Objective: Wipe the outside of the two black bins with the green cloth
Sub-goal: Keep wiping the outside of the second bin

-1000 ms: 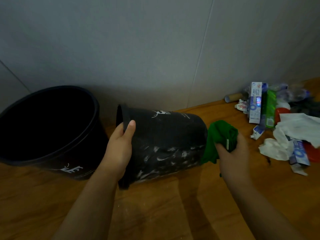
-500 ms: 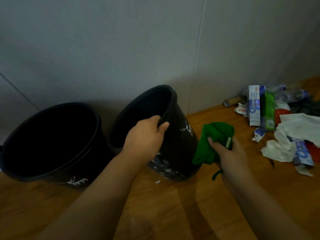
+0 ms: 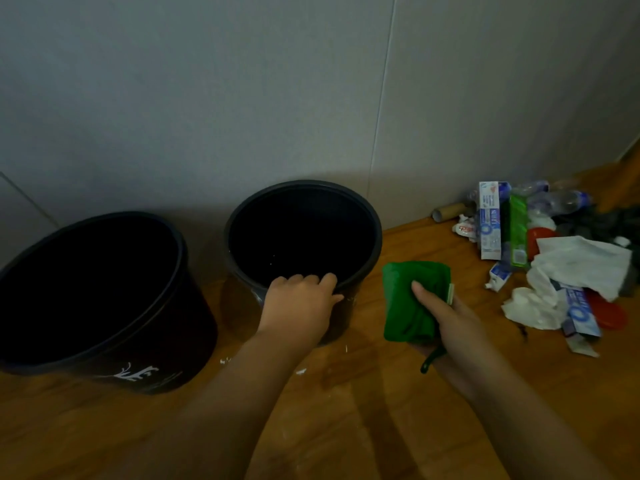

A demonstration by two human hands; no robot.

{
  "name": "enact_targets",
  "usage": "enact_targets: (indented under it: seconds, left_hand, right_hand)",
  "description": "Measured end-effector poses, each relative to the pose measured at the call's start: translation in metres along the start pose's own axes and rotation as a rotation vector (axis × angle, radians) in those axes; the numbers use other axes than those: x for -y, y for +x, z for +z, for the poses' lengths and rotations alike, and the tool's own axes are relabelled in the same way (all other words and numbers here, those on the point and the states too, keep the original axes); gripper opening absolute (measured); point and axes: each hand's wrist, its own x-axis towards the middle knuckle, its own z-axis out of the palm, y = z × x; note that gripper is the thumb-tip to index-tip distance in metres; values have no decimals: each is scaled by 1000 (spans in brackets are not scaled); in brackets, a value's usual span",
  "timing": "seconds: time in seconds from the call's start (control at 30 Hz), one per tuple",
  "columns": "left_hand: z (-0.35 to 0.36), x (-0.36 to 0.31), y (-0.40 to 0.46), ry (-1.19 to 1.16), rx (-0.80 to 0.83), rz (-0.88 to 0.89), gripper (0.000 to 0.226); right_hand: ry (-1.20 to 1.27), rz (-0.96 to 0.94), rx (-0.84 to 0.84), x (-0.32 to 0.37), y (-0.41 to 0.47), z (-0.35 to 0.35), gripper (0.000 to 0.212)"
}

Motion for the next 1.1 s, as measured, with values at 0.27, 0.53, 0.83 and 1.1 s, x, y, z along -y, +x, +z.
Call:
enact_targets:
  seconds: [0.27,0.53,0.83,1.1]
  left_hand:
    - [-37,7,-8,-370,-136,-35,43]
    - [-112,-6,-18,-1570,238,-300,74]
    - [-133,30,-46,-1867,163,-435,30]
    - [-132,79,-70,-1859,275,-434,31]
  right_hand:
    - [-104,-59,29,23,-8,11,36]
    - [-382,-283,234,67,-44,59,64]
    - [-328,-190,390,90,-69,85,35]
    - [-455,-132,269,95,-65,91,18]
